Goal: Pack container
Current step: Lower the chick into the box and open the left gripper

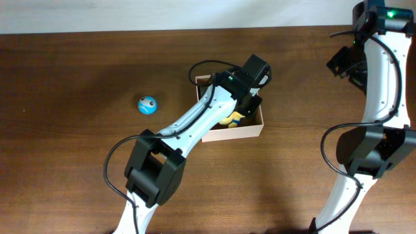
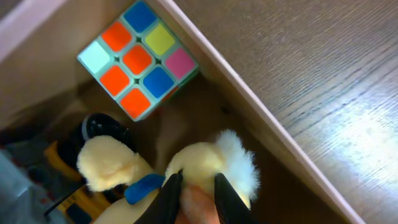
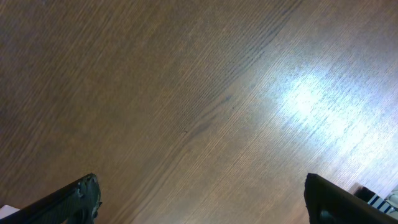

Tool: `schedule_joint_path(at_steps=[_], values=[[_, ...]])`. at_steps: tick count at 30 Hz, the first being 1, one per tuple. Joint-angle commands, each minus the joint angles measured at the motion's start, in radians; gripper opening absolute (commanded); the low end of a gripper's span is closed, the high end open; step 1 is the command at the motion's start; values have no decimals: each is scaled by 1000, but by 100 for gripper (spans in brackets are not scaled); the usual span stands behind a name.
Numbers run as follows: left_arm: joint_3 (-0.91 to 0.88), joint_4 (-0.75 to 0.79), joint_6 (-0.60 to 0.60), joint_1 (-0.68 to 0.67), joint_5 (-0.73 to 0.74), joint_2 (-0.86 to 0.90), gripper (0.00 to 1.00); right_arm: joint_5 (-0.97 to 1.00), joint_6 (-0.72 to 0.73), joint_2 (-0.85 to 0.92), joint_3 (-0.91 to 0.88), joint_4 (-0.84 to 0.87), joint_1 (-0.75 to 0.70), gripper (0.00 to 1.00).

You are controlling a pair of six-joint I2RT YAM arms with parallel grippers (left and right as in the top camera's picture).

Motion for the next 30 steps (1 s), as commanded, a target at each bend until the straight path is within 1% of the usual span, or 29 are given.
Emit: schedule_joint_path(at_steps=[1, 2, 3, 4, 6, 8, 15, 21, 24, 30], values=[[19, 0, -13, -2, -6, 0, 18, 2, 7, 1, 16, -2, -5, 99], [19, 0, -13, -1, -6, 0, 22, 3, 7, 1, 16, -2, -5, 99], [19, 0, -13, -1, -6, 0, 32, 2, 7, 1, 16, -2, -5, 99], [19, 0, -13, -1, -6, 0, 48, 3, 7, 1, 16, -2, -5, 99], [19, 2, -13, -1, -6, 0, 56, 2, 7, 1, 16, -2, -5, 99], [19, 4, -13, -1, -6, 0, 58, 2, 8, 1, 16, -2, -5, 99], [29, 3, -13, -1, -6, -1, 58, 2, 7, 1, 16, -2, -5, 99], [111, -50, -13, 10, -7, -1, 58, 3, 7, 1, 16, -2, -5, 99], [187, -132, -13, 32, -8, -1, 58, 2, 7, 1, 16, -2, -5, 99], [335, -356, -13, 121, -51, -1, 58, 2, 7, 1, 16, -2, -5, 99]])
